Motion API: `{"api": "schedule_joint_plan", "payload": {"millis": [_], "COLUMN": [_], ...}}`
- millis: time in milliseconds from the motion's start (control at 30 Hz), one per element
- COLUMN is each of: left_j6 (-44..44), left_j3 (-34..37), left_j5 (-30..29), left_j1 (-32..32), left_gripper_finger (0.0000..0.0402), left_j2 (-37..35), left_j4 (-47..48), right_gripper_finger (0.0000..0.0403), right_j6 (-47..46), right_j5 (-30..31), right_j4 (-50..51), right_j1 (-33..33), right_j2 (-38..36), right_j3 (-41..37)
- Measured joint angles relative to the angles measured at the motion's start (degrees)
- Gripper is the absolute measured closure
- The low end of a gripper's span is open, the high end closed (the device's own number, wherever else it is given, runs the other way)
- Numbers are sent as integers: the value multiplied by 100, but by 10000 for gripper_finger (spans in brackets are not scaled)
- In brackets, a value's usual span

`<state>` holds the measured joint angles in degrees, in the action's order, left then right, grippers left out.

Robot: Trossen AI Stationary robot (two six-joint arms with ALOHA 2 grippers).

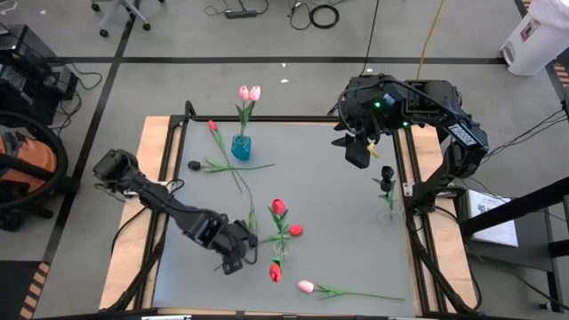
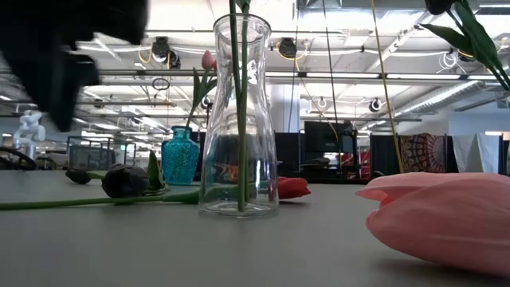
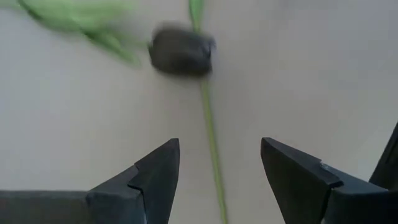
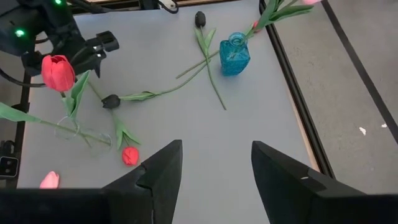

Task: Sort flowers into vase by color
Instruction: Put the red flower into the left transparent vase

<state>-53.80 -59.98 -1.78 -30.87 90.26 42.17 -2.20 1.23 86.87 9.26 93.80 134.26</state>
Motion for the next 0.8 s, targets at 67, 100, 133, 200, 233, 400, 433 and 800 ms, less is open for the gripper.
{"api": "schedule_joint_plan", "payload": {"millis": [67,100,133,200,233,400,433,800], "left_j6": [-306,-472,-635,-891,-1020,-1489,-1491,-1597], "left_j3": [130,206,277,396,451,703,721,723], "left_j5": [0,-9,-43,-133,-152,-189,-192,-153], "left_j1": [-197,-294,-390,-559,-624,-804,-829,-831], "left_gripper_finger": [171,171,171,171,171,171,171,171], "left_j2": [0,0,0,0,0,0,4,628], "left_j4": [-95,-203,-301,-437,-509,-565,-568,-1276], "right_gripper_finger": [218,218,218,218,218,218,218,218], "right_j6": [29,33,35,53,55,55,55,55], "right_j5": [0,0,0,0,0,0,0,0], "right_j4": [0,0,0,-2,-2,-2,-3,-2], "right_j1": [0,0,0,0,0,0,0,0], "right_j2": [0,0,0,0,-1,0,-1,0], "right_j3": [0,0,0,0,0,0,0,0]}}
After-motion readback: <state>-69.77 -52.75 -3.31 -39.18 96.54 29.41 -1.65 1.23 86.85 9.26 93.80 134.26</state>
